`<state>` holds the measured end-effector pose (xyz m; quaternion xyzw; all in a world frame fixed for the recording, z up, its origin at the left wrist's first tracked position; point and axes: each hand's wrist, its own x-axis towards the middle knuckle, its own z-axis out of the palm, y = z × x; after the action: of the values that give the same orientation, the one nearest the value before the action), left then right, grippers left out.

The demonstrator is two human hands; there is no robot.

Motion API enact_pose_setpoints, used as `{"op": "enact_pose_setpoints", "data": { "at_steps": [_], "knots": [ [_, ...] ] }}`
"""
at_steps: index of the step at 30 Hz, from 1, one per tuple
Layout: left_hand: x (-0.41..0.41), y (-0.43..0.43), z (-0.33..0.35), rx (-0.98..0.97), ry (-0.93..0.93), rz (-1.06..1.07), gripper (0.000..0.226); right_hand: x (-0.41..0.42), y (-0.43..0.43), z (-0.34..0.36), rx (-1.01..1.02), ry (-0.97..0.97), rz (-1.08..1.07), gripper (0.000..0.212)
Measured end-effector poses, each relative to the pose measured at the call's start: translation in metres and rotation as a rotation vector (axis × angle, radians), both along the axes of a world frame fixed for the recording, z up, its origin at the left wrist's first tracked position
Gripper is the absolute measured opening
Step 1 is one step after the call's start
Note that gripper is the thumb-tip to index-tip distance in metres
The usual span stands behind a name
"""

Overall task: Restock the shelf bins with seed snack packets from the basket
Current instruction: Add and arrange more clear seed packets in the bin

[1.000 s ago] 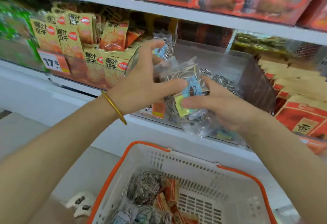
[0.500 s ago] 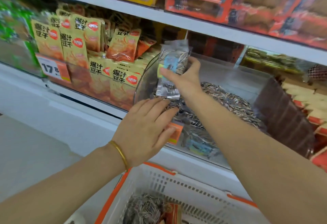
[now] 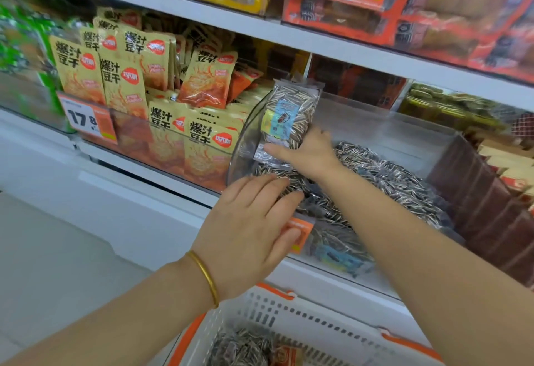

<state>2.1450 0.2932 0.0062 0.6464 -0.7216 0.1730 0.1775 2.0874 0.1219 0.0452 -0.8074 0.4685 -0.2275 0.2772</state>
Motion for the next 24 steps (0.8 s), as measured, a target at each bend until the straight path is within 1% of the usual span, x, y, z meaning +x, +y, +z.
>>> {"op": "enact_pose_setpoints", "data": {
  "at_steps": [2, 3, 10, 12, 13, 15, 16, 17, 18, 19, 20, 22, 23, 24],
  "knots": [
    [0.000, 0.000, 0.000, 0.001, -0.003, 0.002, 0.047, -0.006, 0.000, 0.006, 0.090, -0.096, 0.007, 0.090],
    [0.000, 0.000, 0.000, 0.000, -0.001, 0.001, 0.047, -0.008, 0.001, 0.008, 0.100, -0.128, 0.002, 0.091],
    [0.002, -0.001, -0.001, 0.004, -0.002, -0.009, 0.047, -0.023, 0.031, 0.023, 0.005, -0.154, 0.015, 0.086],
    [0.003, 0.002, 0.004, -0.007, -0.002, -0.023, 0.046, -0.037, 0.049, 0.032, -0.082, -0.180, 0.012, 0.075],
    [0.003, 0.006, 0.009, -0.027, -0.005, -0.043, 0.045, -0.047, 0.061, 0.036, -0.143, -0.206, 0.011, 0.067],
    [0.002, 0.022, 0.021, -0.076, -0.022, -0.069, 0.040, -0.073, 0.096, 0.037, -0.240, -0.301, 0.046, 0.042],
    [0.000, 0.033, 0.026, -0.095, -0.017, -0.074, 0.037, -0.087, 0.115, 0.032, -0.244, -0.359, 0.086, 0.029],
    [-0.002, 0.046, 0.027, -0.103, -0.004, -0.078, 0.034, -0.101, 0.133, 0.020, -0.218, -0.417, 0.121, 0.020],
    [-0.003, 0.058, 0.024, -0.094, 0.008, -0.082, 0.032, -0.112, 0.148, 0.002, -0.161, -0.439, 0.145, 0.018],
    [-0.004, 0.070, 0.017, -0.067, 0.010, -0.082, 0.030, -0.121, 0.160, -0.021, -0.087, -0.393, 0.164, 0.018],
    [-0.005, 0.080, 0.007, -0.019, 0.004, -0.074, 0.030, -0.125, 0.167, -0.049, -0.012, -0.279, 0.182, 0.017],
    [-0.007, 0.099, -0.015, 0.142, -0.008, -0.044, 0.031, -0.127, 0.170, -0.113, 0.130, 0.051, 0.222, 0.011],
    [-0.008, 0.107, -0.025, 0.236, -0.009, -0.024, 0.034, -0.125, 0.168, -0.147, 0.174, 0.198, 0.253, 0.013],
    [-0.008, 0.114, -0.034, 0.323, -0.002, -0.002, 0.037, -0.123, 0.166, -0.177, 0.193, 0.313, 0.292, 0.019]
  ]
}}
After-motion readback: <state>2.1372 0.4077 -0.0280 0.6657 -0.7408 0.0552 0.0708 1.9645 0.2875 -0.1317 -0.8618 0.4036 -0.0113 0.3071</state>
